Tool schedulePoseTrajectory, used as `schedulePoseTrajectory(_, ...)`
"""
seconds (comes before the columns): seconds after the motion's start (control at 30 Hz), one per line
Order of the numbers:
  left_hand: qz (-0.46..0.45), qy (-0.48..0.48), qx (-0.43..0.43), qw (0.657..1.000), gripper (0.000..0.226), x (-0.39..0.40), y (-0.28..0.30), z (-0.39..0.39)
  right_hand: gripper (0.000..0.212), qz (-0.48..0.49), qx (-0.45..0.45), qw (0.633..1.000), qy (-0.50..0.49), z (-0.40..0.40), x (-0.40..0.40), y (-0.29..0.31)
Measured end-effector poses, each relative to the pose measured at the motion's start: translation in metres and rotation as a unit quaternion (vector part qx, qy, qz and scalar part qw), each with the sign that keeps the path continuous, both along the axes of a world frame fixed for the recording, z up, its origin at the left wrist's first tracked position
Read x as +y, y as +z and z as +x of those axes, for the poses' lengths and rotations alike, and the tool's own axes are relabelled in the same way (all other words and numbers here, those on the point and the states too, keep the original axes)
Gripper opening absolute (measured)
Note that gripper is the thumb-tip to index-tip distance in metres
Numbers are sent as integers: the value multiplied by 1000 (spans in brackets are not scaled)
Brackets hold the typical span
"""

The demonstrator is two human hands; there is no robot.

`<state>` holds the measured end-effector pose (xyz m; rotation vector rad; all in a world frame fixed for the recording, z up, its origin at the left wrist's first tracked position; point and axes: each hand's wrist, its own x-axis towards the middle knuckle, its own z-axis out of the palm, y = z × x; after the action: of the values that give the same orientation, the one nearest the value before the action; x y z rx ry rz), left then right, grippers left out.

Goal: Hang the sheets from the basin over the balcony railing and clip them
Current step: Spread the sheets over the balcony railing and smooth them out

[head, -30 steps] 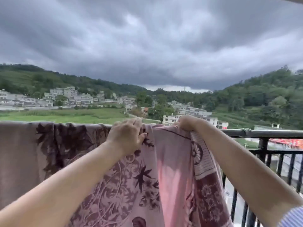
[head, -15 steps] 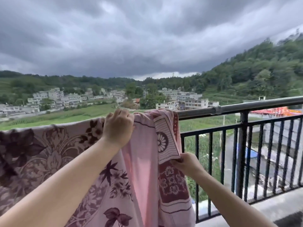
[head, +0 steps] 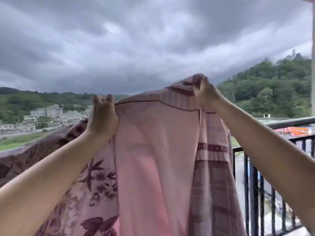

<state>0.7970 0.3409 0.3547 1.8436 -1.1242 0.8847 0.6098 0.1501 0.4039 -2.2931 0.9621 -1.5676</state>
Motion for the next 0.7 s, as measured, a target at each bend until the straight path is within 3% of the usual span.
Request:
schedulePoseTrajectory(0.1,130,80,-47,987,39,-32,4,28,82,-21,160,986,-38,30,-29,41)
schedulePoseTrajectory(0.17,252,107,-10,962,45,-46,1,39,89,-40,231,972,-34,49,-52,48)
schedulePoseTrajectory(0.23,380,108,58,917,49,-54,-3,41,82,-32,313,949,-28,68,-78,37)
schedulePoseTrajectory(0.27,462,107,80,877,48,-55,-7,36,73,5,368,930,-9,76,-89,25)
schedulePoseTrajectory(0.33,552,104,106,820,40,-59,-13,28,52,112,488,863,64,84,-96,-3)
schedulePoseTrajectory(0.4,526,98,77,841,35,-61,-12,17,41,138,534,822,140,79,-90,-22)
schedulePoseTrajectory(0.5,390,55,33,919,34,-66,-11,-13,37,59,520,829,196,53,-74,-33)
schedulePoseTrajectory(0.57,326,6,15,945,34,-70,-19,-42,34,2,486,846,221,26,-61,-39)
schedulePoseTrajectory(0.7,293,-23,-67,954,32,-79,-50,-80,33,-128,356,907,187,-35,-47,-69)
